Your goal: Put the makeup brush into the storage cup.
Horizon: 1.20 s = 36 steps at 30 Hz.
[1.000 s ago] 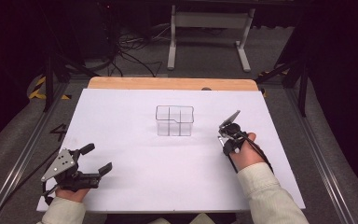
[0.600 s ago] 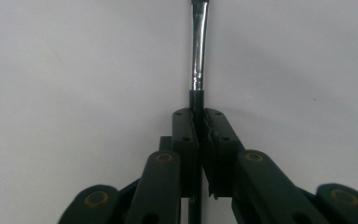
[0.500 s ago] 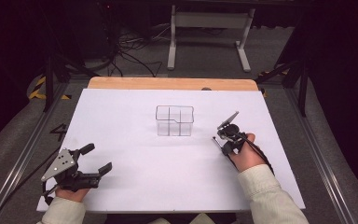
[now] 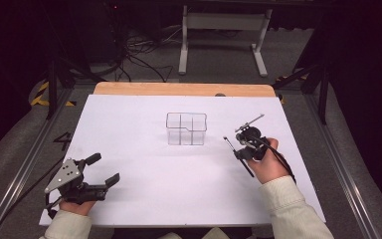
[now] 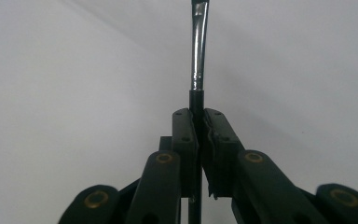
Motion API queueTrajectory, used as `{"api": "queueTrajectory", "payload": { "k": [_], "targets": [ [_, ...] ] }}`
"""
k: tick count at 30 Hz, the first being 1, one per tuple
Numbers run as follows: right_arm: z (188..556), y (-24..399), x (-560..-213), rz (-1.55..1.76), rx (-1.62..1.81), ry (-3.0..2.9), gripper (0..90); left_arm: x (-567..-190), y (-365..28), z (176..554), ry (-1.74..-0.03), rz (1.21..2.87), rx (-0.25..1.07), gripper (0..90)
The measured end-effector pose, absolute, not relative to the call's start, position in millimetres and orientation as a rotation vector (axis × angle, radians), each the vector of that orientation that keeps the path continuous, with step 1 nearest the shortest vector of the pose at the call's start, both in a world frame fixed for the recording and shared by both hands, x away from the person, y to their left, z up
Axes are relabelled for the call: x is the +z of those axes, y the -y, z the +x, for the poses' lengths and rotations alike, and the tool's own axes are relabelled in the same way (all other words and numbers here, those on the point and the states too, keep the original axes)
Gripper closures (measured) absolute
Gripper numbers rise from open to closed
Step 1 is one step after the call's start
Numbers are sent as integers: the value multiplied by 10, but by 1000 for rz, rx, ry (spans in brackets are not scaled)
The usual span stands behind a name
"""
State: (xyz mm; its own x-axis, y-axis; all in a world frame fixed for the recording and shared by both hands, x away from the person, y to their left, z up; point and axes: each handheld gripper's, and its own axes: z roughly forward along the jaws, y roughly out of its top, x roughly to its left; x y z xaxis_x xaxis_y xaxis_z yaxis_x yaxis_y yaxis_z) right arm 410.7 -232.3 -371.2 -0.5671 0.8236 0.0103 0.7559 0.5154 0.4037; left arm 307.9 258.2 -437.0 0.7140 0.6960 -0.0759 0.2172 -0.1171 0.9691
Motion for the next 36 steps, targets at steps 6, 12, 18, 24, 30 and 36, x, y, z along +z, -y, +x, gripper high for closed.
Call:
{"api": "queueTrajectory", "payload": {
  "k": [6,12,18,24,30,36],
  "targets": [
    [4040,2349,-3547,1264,724,-2520,840,-4375,-2583,3082,-731,1680,495,24],
    [3962,2375,-3425,1152,901,-2455,840,-4381,-2572,3080,-725,1661,521,0],
    [3913,2388,-3357,1093,1015,-2400,840,-4377,-2566,3088,-788,1641,552,6],
    [3826,2378,-3278,966,1123,-2309,840,-4373,-2567,3080,-785,1662,565,1],
    [3803,2384,-3251,934,1201,-2270,840,-4373,-2582,3080,-810,1658,562,3],
    [3802,2425,-3228,906,1319,-2234,840,-4380,-2571,3076,-781,1673,561,3]
  ]
}}
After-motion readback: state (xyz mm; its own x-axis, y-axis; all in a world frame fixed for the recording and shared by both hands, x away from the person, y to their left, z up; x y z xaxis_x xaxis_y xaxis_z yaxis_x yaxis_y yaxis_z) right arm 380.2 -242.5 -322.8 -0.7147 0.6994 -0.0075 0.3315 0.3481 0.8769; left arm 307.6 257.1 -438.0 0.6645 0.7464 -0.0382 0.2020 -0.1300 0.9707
